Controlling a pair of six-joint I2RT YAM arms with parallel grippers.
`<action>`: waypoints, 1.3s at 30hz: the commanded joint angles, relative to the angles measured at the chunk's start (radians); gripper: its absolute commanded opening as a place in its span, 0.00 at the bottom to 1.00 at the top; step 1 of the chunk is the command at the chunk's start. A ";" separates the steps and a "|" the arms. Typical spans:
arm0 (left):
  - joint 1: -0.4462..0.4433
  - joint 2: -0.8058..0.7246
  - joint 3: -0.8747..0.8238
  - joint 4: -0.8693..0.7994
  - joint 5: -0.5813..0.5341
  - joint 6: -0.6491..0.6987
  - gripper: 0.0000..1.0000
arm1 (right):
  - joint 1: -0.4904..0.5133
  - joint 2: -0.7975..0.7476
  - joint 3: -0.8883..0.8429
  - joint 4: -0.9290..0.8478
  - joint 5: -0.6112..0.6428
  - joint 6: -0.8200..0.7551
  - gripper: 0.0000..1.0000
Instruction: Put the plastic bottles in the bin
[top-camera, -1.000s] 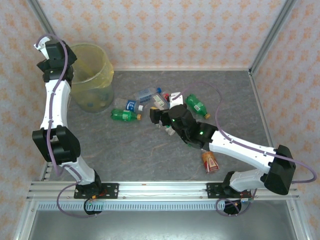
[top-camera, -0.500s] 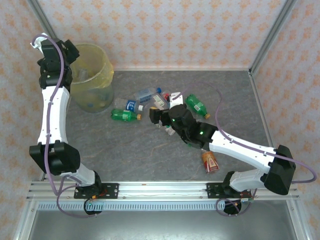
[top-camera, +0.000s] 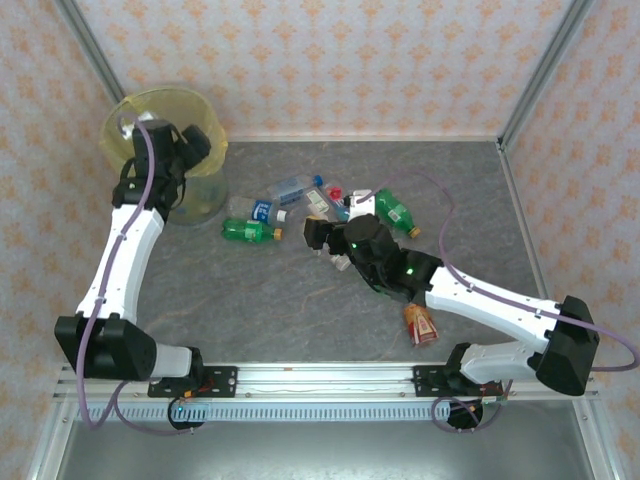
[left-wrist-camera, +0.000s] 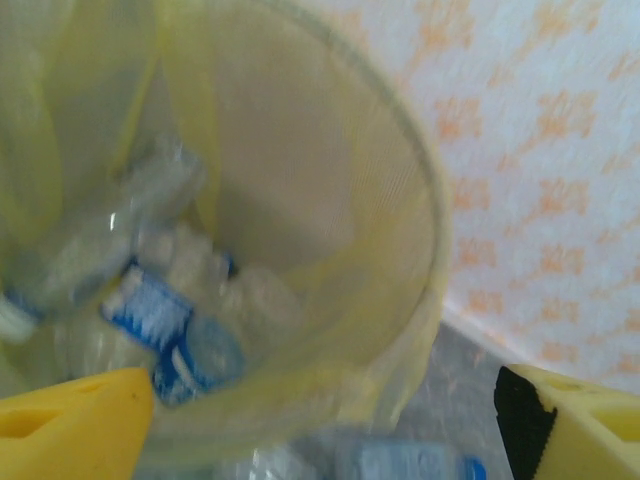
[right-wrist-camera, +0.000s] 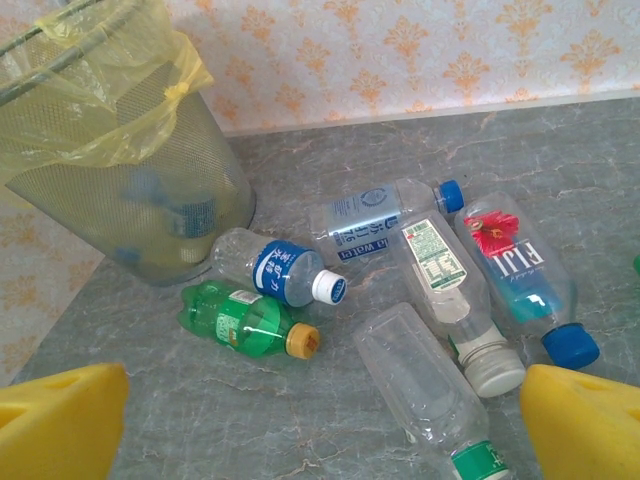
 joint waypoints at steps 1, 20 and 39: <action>-0.035 -0.081 -0.114 0.004 0.088 -0.156 0.88 | -0.007 -0.033 -0.015 0.010 0.015 0.029 1.00; -0.153 -0.226 -0.442 0.083 0.087 -0.431 0.86 | -0.006 -0.006 0.005 0.022 -0.022 -0.003 1.00; -0.201 -0.105 -0.779 0.541 0.049 -0.813 0.78 | -0.007 -0.036 -0.011 0.004 -0.011 -0.010 0.99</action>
